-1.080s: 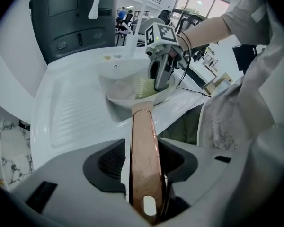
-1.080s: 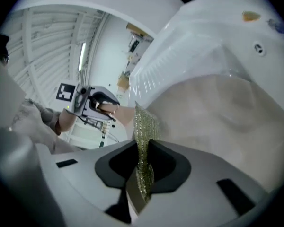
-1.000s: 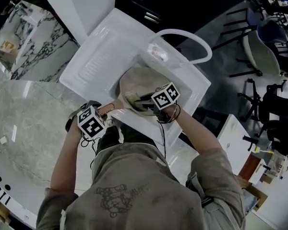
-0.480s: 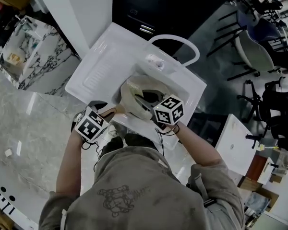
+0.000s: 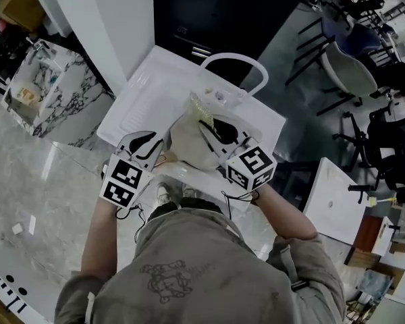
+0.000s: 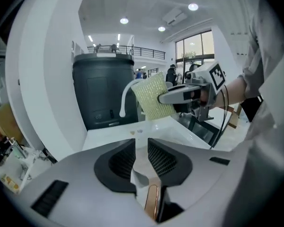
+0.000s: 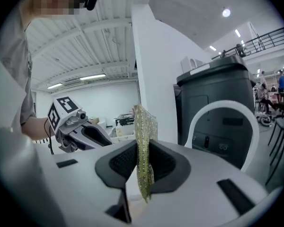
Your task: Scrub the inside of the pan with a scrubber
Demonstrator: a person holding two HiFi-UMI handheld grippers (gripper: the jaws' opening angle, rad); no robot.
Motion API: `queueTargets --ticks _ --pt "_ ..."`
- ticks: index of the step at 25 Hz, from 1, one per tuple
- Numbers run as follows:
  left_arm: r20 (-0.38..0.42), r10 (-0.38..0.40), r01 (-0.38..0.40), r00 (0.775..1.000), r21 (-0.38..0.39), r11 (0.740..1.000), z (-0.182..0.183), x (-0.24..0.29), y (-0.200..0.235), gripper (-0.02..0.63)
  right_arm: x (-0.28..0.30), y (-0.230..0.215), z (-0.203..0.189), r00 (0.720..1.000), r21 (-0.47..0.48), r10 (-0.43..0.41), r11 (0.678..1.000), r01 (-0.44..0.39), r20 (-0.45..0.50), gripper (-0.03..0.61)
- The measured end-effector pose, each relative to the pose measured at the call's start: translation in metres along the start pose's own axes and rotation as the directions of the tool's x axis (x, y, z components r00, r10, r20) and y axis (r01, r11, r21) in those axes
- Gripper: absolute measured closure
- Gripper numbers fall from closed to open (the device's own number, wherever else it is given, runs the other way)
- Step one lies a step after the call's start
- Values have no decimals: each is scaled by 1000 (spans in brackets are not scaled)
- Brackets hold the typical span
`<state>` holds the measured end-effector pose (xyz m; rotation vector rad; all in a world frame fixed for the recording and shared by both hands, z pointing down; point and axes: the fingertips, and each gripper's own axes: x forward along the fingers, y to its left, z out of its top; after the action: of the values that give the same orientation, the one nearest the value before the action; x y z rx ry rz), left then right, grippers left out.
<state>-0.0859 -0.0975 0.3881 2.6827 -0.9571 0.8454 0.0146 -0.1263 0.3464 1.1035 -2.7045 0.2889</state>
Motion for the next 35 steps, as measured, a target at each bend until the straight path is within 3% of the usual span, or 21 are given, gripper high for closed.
queueTargets --ticks 6,12,19,25,28,35 --pt "152 136 -156 979 124 980 61 -41 -4 538 -33 18 59 991 -71 -71 994 79 113 508" --pt "332 186 -245 925 146 958 113 -83 -15 561 -69 38 109 969 -104 -115 985 140 219 508" --pt "452 214 -288 866 102 952 143 -126 -26 578 -114 54 159 920 -116 -177 966 229 350 508" --pt "510 269 -340 817 49 939 152 -149 -22 580 -139 77 184 895 -169 -166 952 255 415 508" --pt "516 281 -356 809 50 933 150 -149 -22 580 -144 81 184 892 -165 -167 952 256 421 508" --pt "493 281 -348 824 48 936 144 -144 -28 580 -147 68 167 899 -122 -198 957 264 390 508"
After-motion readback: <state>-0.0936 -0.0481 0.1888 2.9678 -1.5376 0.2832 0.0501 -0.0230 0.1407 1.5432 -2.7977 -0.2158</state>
